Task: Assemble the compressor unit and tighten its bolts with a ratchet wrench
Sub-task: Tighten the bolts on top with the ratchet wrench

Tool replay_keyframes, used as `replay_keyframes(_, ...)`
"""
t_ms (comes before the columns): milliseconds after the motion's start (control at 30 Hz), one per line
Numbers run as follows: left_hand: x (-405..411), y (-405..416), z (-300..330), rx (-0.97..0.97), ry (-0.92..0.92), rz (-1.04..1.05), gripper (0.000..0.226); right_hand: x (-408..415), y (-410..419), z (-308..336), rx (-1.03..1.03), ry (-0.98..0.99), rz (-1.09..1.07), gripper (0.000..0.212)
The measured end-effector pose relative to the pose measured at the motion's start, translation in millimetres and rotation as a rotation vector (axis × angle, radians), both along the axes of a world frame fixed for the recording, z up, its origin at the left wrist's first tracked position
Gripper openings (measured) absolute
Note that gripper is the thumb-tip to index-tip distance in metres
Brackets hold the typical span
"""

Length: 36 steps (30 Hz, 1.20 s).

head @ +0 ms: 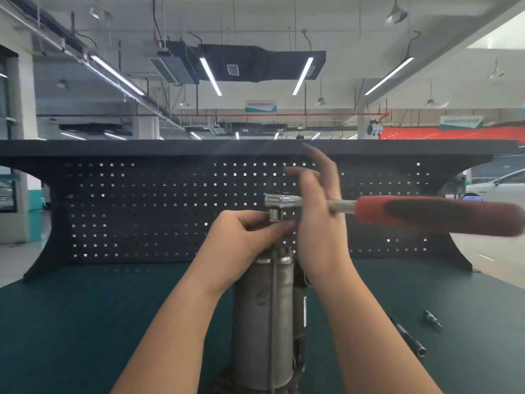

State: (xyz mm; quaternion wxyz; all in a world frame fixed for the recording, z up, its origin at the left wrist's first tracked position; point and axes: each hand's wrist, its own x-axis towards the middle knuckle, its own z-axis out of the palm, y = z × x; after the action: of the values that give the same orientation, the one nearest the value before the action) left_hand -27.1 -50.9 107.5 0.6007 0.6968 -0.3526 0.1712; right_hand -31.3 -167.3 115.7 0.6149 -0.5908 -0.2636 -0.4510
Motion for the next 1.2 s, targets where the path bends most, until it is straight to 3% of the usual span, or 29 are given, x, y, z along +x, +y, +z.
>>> replay_keyframes(67,2.1,1.0,-0.5,0.04,-0.007,0.044,0.019,-4.8,4.0,2.3,-0.221,-0.048,-0.156,0.038)
replay_keyframes(100,1.4,1.2,-0.8,0.046,-0.003,0.057,0.019,-2.8,0.0,1.3,-0.218,-0.052,-0.17,0.04)
replay_keyframes(167,2.2,1.7,-2.2,0.038,0.012,0.067,0.017,2.1,-12.5,-1.9,-0.035,0.047,-0.048,0.035)
replay_keyframes(233,2.3,2.0,-3.4,0.044,0.019,0.091,0.016,4.9,-19.5,-2.9,0.122,0.391,0.127,0.029)
replay_keyframes(300,3.3,1.2,-3.9,0.043,0.011,0.092,0.015,5.1,-16.9,-5.2,0.188,0.515,0.202,0.03)
replay_keyframes(367,1.8,1.6,-1.3,0.014,0.034,0.044,0.017,-1.2,-5.9,-0.7,0.155,0.283,0.128,0.031)
replay_keyframes(467,0.6,1.0,-0.4,0.025,0.029,0.018,0.019,-13.1,11.3,5.3,-0.161,0.038,-0.033,0.027)
replay_keyframes(533,1.6,0.0,-1.1,0.033,0.012,0.041,0.023,-13.7,11.3,6.4,-0.264,0.005,-0.127,0.023)
replay_keyframes(600,2.4,1.1,-2.3,0.065,-0.013,0.094,0.028,-5.7,-6.3,4.2,-0.185,-0.018,-0.182,0.029)
replay_keyframes(667,3.7,3.1,-2.9,0.075,0.003,0.117,0.027,5.1,-28.6,0.8,-0.1,0.201,-0.191,0.029)
replay_keyframes(733,3.7,3.2,-3.7,0.096,0.002,0.123,0.026,9.1,-35.0,-4.5,-0.03,0.575,0.036,0.029)
replay_keyframes(767,3.6,2.1,-3.6,0.106,-0.008,0.131,0.028,14.8,-33.6,-9.0,0.033,0.646,0.21,0.032)
replay_keyframes(833,5.8,1.8,-4.2,0.144,-0.037,0.175,0.054,22.9,-29.5,-10.3,0.213,0.578,0.451,0.029)
replay_keyframes(900,8.2,7.0,-4.9,0.248,-0.04,0.24,0.091,20.9,-28.7,-4.1,0.341,0.471,0.548,0.024)
replay_keyframes(933,9.3,11.1,-4.6,0.31,-0.015,0.255,0.099,18.5,-29.6,-1.1,0.37,0.432,0.577,0.023)
replay_keyframes(1033,9.6,20.5,-4.8,0.403,0.114,0.181,0.085,15.6,-32.1,-0.1,0.358,0.376,0.579,0.022)
replay_keyframes(1200,8.9,21.2,-7.4,0.35,0.181,0.091,0.046,14.7,-28.2,-0.9,0.347,0.277,0.561,0.036)
